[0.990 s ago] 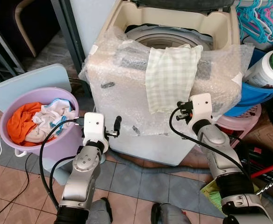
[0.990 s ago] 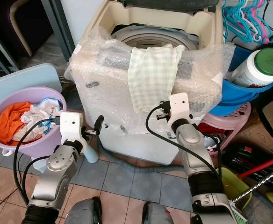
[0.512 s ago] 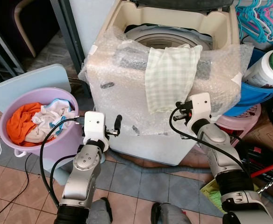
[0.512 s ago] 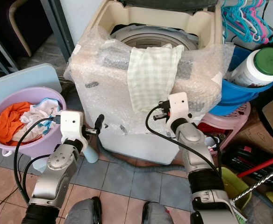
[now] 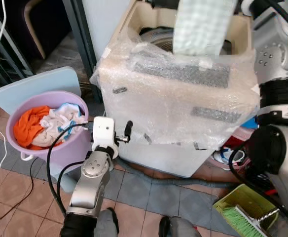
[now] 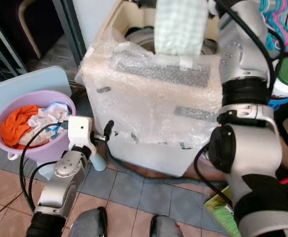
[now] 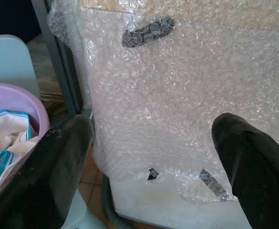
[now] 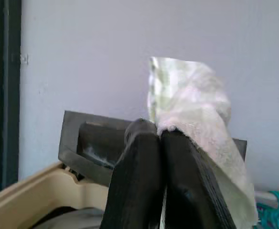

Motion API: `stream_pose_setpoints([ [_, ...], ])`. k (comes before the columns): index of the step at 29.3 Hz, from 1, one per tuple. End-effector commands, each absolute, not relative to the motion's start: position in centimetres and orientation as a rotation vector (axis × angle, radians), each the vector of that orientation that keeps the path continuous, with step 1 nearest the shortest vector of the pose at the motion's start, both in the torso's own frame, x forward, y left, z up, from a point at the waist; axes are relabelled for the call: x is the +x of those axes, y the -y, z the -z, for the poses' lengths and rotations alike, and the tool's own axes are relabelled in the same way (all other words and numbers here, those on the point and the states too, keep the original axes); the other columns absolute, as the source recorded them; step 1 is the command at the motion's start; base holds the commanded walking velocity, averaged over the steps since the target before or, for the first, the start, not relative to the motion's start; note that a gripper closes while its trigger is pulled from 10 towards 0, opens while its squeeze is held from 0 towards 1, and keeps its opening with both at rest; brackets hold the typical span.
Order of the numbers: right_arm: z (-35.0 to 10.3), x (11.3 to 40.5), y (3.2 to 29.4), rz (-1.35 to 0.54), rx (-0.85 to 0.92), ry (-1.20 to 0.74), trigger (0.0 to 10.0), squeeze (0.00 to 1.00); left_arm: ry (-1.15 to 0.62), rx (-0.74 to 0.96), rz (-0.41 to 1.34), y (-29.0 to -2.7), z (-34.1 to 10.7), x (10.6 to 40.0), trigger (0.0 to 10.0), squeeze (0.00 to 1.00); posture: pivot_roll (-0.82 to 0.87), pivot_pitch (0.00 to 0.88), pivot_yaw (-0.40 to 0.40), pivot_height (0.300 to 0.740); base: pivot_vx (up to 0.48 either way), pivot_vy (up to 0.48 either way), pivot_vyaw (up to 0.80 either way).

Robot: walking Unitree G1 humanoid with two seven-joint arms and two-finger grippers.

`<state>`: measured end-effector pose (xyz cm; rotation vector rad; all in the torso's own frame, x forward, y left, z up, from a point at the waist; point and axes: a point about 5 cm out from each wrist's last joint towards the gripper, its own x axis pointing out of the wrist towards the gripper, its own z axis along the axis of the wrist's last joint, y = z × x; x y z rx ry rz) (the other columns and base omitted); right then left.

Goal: Clothes washing

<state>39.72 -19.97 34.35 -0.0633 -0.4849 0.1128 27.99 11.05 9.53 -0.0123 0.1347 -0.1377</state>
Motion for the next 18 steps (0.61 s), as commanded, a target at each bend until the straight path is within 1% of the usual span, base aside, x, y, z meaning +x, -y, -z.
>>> stream_pose_setpoints([
  [1,-30.8,40.4,18.8,-0.184,-0.046,0.352,10.0,1.0,-0.134,-0.009,0.148,-10.6,-9.5,28.0,10.0,0.0,0.0,0.091,-0.008,0.74,0.0,0.0,0.0],
  [7,-28.0,40.0,17.9,-0.299,-0.125,0.3,10.0,1.0,-0.12,-0.004,0.148,-10.8,-9.9,28.7,10.0,0.0,-0.01,0.072,0.002,0.74,0.0,0.0,0.0],
  [15,-26.3,39.3,18.1,-0.341,-0.152,0.296,10.0,1.0,-0.072,0.0,0.13,-11.3,-11.0,30.0,10.0,0.0,0.0,0.029,0.007,0.74,0.0,0.0,0.0],
  [18,-24.8,38.7,18.4,-0.338,-0.182,0.266,10.0,1.0,-0.051,-0.001,0.109,-11.9,-11.6,30.4,10.0,0.0,0.01,0.006,0.011,0.74,0.0,0.0,0.0],
])
